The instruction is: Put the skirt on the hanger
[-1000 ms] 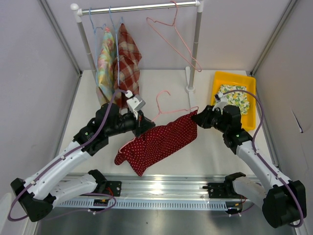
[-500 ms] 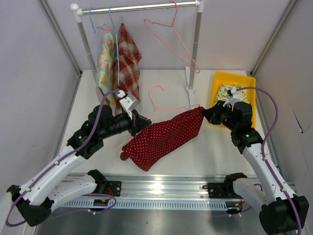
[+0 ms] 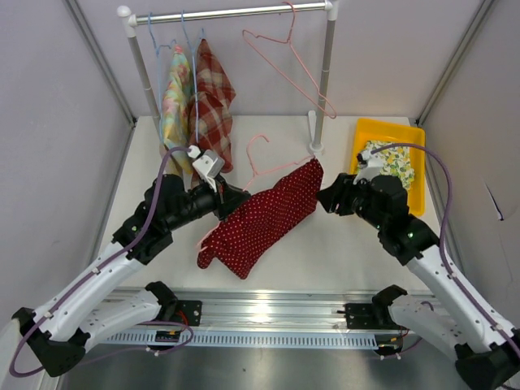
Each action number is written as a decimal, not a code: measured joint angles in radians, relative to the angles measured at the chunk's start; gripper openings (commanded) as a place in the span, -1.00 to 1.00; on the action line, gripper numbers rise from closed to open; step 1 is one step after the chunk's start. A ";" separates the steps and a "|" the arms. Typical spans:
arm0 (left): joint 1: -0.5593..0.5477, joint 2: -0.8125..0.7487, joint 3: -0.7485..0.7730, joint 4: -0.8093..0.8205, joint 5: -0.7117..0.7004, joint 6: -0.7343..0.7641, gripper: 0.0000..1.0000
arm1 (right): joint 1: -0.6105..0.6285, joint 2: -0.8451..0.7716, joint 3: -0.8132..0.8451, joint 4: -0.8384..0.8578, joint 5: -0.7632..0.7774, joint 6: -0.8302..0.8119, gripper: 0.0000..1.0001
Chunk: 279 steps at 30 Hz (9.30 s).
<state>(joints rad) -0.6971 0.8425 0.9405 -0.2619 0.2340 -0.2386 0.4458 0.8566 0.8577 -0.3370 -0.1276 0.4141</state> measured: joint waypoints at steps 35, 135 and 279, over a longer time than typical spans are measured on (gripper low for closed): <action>-0.109 0.075 -0.016 0.088 -0.158 -0.102 -1.00 | 1.011 0.470 0.300 0.045 0.654 -0.042 -0.30; -0.101 0.655 0.952 -0.234 -0.859 -0.064 -1.00 | 0.256 0.211 0.598 -0.413 0.282 0.074 0.57; 0.143 -0.148 -0.125 -0.069 0.129 -0.186 0.22 | -0.610 0.695 0.954 -0.308 0.112 0.100 -1.00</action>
<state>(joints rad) -0.5541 0.6945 0.8158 -0.3305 0.3630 -0.4248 -0.1646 1.5520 1.8118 -0.6453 -0.0154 0.5140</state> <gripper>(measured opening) 0.604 0.022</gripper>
